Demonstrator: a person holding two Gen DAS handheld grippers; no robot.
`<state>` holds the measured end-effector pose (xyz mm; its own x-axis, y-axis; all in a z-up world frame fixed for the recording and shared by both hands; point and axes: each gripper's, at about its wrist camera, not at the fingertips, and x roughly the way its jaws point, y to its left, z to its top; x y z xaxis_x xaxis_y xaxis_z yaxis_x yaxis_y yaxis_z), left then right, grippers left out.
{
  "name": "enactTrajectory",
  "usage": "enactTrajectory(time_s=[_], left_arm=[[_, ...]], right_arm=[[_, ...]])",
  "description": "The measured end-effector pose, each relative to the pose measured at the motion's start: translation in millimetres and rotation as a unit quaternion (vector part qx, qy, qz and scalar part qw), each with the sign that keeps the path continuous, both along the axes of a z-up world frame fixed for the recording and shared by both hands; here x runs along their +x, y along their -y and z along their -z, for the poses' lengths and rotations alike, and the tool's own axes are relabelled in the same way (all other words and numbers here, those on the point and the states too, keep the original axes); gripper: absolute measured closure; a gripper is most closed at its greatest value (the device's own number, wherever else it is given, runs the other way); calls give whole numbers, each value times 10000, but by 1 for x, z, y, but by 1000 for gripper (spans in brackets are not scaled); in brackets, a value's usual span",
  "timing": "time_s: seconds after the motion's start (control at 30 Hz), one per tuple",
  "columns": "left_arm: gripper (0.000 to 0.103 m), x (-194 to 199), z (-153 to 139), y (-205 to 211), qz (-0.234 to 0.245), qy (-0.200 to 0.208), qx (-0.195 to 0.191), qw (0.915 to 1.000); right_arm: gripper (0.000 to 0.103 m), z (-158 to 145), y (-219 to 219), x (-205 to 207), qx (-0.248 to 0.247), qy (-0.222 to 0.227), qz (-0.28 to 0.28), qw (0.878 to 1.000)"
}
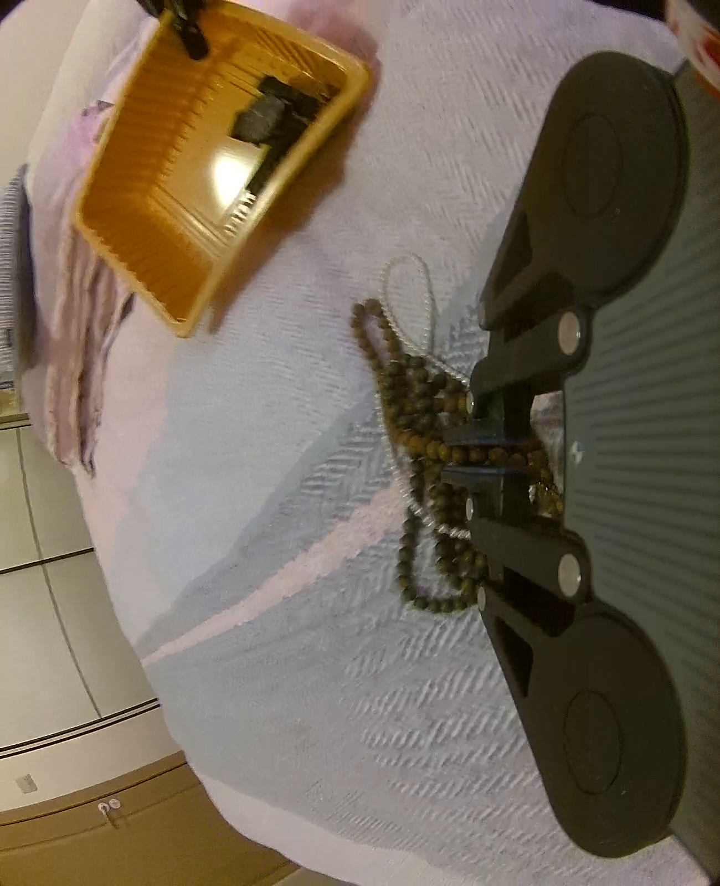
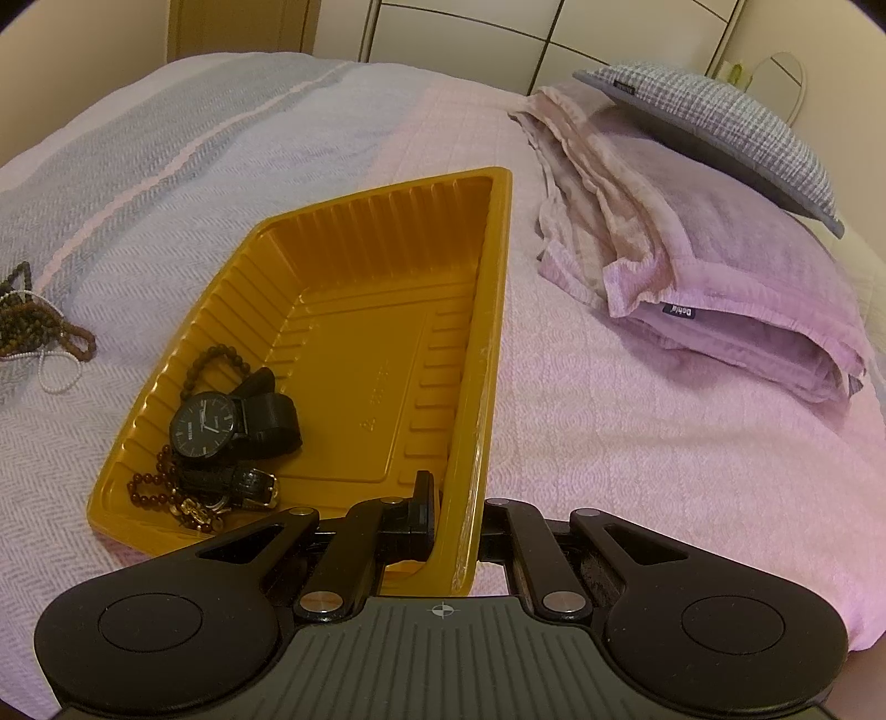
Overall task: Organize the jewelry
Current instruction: 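Grasp a long brown bead necklace from the pile with the left gripper, then lift the bead necklace over the tray and lower it in while the right holds the tray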
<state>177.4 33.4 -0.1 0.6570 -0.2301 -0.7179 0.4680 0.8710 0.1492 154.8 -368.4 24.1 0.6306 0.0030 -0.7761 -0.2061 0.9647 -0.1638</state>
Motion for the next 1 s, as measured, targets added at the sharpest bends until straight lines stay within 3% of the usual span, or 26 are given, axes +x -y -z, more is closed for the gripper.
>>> enactTrajectory(time_s=[0.6, 1.0], left_arm=[[97, -21, -144, -18, 366, 983, -328, 9939], [97, -27, -208, 7, 769, 1491, -415, 9850]], right_arm=[[97, -3, -3, -2, -143, 38, -50, 9999], [97, -4, -5, -1, -210, 61, -72, 9997]])
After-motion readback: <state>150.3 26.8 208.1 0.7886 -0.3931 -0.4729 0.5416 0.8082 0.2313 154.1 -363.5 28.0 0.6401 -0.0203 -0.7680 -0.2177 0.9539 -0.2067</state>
